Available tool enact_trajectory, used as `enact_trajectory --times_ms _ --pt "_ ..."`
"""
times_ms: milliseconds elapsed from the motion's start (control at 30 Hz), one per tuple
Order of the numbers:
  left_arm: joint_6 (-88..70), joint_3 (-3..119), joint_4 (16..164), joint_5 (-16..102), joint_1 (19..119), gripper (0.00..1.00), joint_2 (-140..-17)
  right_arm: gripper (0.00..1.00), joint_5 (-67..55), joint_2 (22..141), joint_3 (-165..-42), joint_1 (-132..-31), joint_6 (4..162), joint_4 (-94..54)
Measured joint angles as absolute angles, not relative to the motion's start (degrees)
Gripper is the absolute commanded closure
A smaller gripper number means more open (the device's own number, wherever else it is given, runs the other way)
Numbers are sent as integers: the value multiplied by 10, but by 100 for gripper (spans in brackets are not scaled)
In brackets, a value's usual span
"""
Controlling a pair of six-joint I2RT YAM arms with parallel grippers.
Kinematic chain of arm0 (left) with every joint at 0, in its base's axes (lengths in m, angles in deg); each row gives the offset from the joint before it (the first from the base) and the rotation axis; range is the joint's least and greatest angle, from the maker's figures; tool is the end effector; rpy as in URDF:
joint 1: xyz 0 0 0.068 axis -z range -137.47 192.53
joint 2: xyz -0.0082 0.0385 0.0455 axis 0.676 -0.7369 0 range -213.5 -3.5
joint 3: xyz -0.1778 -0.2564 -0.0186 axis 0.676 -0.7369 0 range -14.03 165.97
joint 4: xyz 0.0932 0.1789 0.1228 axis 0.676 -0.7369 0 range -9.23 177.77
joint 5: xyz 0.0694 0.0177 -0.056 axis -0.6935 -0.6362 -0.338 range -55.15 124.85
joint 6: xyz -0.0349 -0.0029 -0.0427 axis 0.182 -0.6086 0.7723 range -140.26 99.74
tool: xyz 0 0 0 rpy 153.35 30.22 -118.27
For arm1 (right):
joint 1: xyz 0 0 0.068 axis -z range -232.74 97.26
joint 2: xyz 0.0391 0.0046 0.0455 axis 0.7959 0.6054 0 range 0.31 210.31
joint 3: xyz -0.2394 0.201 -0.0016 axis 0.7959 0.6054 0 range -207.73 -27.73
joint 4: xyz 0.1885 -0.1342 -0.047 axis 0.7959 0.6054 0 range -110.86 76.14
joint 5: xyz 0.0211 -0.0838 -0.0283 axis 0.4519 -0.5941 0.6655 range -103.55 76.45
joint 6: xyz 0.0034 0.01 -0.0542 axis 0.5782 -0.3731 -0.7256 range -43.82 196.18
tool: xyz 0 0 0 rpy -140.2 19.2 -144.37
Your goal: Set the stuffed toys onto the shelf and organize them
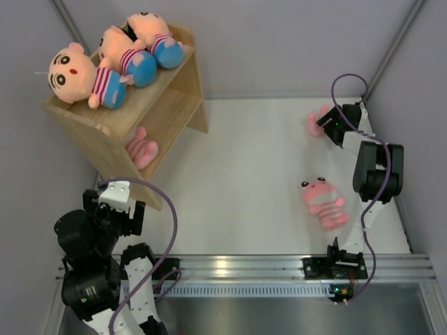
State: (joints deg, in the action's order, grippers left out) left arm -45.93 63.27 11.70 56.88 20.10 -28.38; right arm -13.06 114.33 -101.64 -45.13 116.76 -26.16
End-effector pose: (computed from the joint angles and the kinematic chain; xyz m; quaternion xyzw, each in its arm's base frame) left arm -0.0609 -0.0403 0.4073 0.1277 0.8183 0.0729 0.5556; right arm 0.4371 -0.0582 0.2339 0.3600 0.8098 0.1351 0.4431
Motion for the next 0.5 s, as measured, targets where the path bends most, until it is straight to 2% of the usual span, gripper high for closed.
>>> enact_trajectory --times_ms 133,200,233,333,367,400,433,500 --pt "-460 633 116 569 200 14 -284 25 -117 1173 -1016 -451 1210 -286" --pt "-461 633 114 569 199 14 -284 29 -108 1186 -1016 -451 1228 -301" --pt "-462 633 114 569 199 14 -285 42 -106 1187 -1017 -451 1231 -309" --pt "-462 633 114 569 199 14 -286 69 -101 1190 -1017 -454 1239 -321" --pt "-463 633 114 569 198 14 -287 83 -101 1190 -1017 -455 1240 -325" --pt "-464 633 113 569 197 14 -288 92 -101 1190 -1017 -456 1238 -329" --pt "-464 633 113 570 196 14 -289 99 -99 1190 -1017 -457 1234 -333" --pt "-464 633 112 570 196 14 -289 100 -93 1190 -1017 -458 1220 -338"
